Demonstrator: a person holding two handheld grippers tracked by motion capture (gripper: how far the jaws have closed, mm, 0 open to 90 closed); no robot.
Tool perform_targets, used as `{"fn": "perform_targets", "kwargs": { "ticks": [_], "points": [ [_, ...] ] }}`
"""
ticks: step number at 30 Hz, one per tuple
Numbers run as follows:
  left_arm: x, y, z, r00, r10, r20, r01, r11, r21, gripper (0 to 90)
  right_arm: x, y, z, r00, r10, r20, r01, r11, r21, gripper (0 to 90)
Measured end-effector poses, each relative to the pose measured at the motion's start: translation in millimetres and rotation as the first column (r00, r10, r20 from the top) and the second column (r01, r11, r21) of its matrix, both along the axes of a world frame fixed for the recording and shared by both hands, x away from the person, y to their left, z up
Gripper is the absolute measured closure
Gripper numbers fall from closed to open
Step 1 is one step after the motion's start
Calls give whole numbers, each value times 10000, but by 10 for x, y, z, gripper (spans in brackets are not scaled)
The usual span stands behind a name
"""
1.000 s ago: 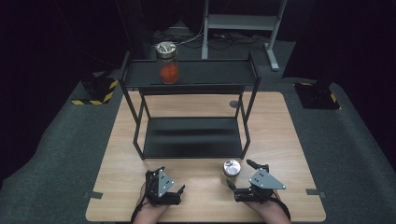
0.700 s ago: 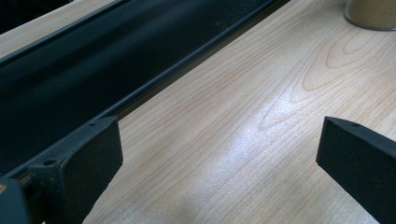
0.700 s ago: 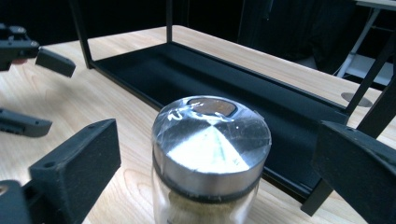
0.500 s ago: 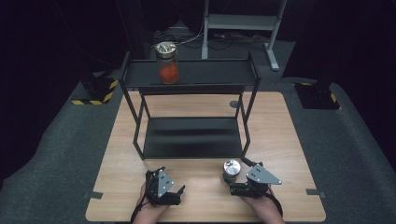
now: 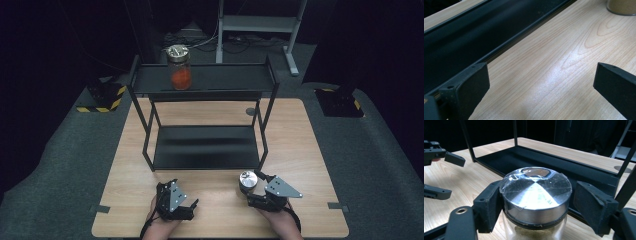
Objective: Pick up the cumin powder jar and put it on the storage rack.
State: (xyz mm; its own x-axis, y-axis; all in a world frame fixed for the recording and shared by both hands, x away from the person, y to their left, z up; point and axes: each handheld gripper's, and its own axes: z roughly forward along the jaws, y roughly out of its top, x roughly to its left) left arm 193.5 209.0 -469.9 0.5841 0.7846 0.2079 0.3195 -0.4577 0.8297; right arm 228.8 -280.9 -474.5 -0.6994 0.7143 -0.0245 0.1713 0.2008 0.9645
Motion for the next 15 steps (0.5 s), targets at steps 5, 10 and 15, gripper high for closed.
{"fn": "perform_targets", "kwargs": {
  "ticks": [5,10,15],
  "points": [
    [-2,4,-3,10000,-19,9,19,10000,-32,8,8,-10,-31,9999,162,54,-163,9998,115,328],
    [2,9,0,10000,-34,-11,34,10000,-36,8,-11,-6,-62,9996,153,243,-156,9998,122,339],
    [5,18,-2,10000,-38,-25,38,10000,-92,8,-18,-6,-79,9994,139,306,-144,9998,152,340]
  ]
}}
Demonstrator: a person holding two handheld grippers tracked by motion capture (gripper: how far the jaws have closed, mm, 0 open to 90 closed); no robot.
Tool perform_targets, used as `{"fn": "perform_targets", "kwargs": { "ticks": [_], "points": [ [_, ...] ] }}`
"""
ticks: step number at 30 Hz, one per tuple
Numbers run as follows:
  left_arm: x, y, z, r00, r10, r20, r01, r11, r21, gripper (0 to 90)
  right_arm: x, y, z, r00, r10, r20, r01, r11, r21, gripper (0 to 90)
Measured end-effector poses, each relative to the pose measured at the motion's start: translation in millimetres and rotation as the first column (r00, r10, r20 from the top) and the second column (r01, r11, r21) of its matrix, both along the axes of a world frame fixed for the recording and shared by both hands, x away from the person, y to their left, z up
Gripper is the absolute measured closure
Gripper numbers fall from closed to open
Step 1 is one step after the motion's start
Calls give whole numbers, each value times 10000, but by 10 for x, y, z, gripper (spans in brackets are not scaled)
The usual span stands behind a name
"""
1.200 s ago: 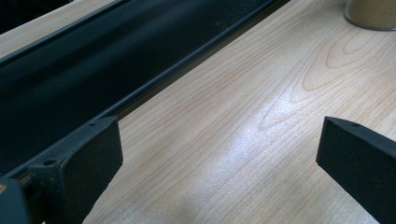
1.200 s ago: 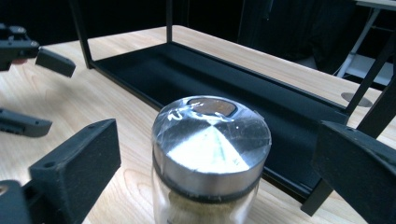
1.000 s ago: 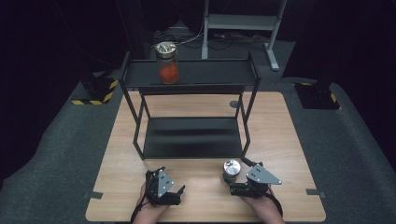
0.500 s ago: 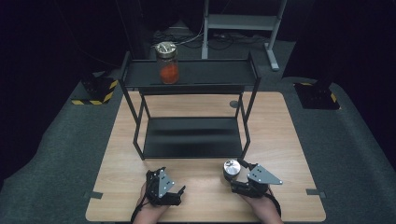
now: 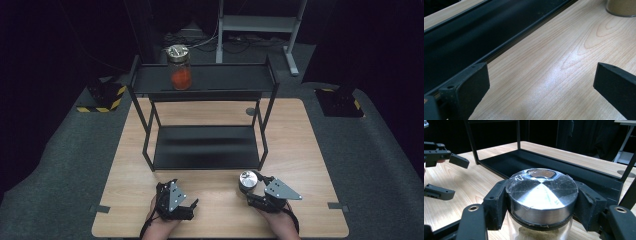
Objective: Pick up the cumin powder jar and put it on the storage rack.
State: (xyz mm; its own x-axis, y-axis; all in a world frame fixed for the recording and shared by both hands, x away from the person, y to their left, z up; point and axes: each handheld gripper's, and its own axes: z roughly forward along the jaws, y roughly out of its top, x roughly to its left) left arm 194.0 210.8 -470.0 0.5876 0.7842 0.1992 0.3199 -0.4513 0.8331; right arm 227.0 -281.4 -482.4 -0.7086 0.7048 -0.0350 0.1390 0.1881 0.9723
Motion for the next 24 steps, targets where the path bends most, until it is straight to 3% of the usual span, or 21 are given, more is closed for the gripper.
{"fn": "perform_targets", "kwargs": {
  "ticks": [16,24],
  "points": [
    [-4,-4,-2,10000,-45,33,45,10000,41,8,-26,35,31,9999,-70,122,72,9998,-163,343],
    [-3,8,-2,10000,-87,29,87,10000,11,8,-52,47,122,9997,-4,256,2,10000,88,343]
  ]
}}
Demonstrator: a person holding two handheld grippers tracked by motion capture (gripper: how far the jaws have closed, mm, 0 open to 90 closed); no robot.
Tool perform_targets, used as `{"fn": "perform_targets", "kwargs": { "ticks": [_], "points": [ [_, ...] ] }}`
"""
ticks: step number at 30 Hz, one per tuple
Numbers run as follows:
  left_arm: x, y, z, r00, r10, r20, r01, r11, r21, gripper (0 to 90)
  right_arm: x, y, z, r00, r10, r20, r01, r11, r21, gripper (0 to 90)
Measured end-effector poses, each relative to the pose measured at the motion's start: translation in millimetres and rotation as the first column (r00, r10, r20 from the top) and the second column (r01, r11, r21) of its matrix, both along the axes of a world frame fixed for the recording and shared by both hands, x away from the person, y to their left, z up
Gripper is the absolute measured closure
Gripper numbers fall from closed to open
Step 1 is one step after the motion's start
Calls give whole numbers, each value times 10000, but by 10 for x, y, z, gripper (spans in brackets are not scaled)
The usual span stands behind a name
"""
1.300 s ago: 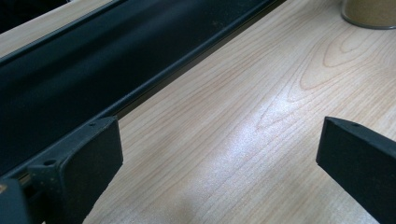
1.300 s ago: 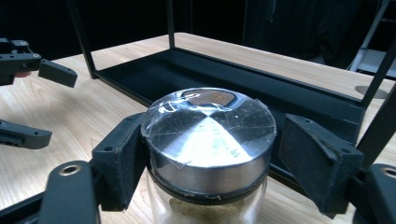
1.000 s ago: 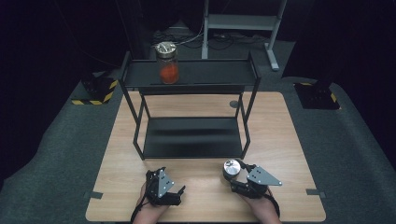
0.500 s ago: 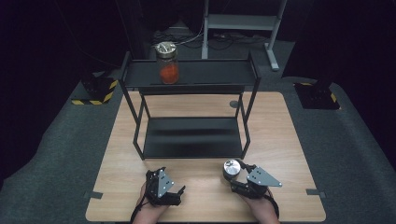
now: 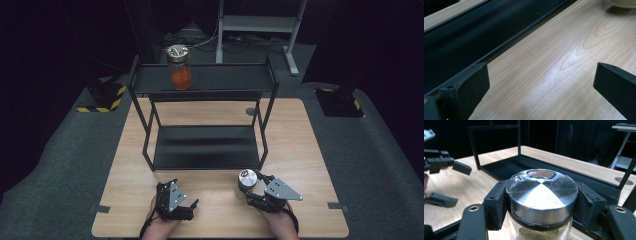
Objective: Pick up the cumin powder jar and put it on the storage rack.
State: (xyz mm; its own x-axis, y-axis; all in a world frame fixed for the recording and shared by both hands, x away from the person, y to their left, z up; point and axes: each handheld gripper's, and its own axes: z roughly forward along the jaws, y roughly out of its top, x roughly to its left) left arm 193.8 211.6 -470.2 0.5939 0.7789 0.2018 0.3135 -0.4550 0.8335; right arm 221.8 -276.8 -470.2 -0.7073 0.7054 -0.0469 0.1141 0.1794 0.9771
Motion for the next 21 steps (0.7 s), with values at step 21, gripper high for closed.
{"fn": "perform_targets", "kwargs": {
  "ticks": [21],
  "points": [
    [2,-5,1,9999,-127,33,127,9999,106,8,139,118,478,9995,242,214,-250,9990,381,342]
  ]
}}
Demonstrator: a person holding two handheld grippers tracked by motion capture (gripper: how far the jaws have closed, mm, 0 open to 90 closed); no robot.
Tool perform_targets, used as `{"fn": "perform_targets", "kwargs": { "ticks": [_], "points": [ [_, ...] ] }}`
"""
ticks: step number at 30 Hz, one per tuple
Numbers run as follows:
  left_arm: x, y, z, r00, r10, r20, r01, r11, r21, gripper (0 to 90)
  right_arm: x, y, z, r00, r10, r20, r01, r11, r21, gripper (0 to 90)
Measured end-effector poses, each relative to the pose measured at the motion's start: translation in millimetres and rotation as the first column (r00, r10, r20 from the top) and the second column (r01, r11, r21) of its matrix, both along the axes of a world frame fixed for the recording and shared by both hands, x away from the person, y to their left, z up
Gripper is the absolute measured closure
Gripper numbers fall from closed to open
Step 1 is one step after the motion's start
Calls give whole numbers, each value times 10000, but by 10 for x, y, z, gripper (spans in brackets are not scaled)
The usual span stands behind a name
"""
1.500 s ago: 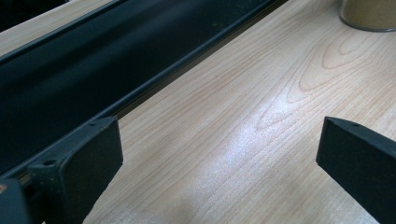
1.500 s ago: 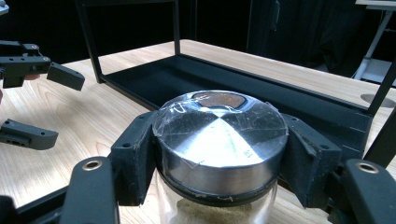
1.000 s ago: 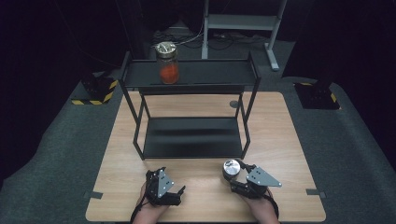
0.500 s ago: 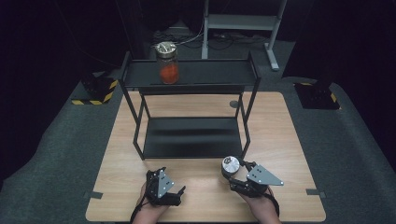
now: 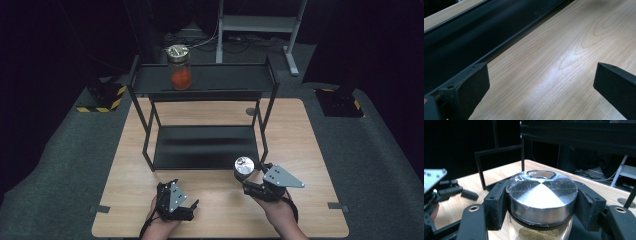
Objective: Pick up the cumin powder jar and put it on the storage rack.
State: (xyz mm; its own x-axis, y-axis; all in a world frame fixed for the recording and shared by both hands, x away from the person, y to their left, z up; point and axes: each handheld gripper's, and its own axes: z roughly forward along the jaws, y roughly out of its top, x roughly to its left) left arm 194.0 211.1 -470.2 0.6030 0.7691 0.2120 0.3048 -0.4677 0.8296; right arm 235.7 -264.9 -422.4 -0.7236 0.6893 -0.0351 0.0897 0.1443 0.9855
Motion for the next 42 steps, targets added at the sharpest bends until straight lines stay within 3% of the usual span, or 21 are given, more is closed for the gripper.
{"fn": "perform_targets", "kwargs": {
  "ticks": [16,25,42],
  "points": [
    [7,23,-1,10000,-48,-46,47,9999,-123,8,231,33,329,9996,-180,225,168,9985,514,343],
    [14,29,1,9999,-78,-71,77,9999,-137,8,353,54,528,9979,-257,599,227,9985,496,342],
    [12,39,-2,9999,-111,-48,110,9998,-167,8,500,104,851,9963,-250,823,194,9974,688,343]
  ]
}}
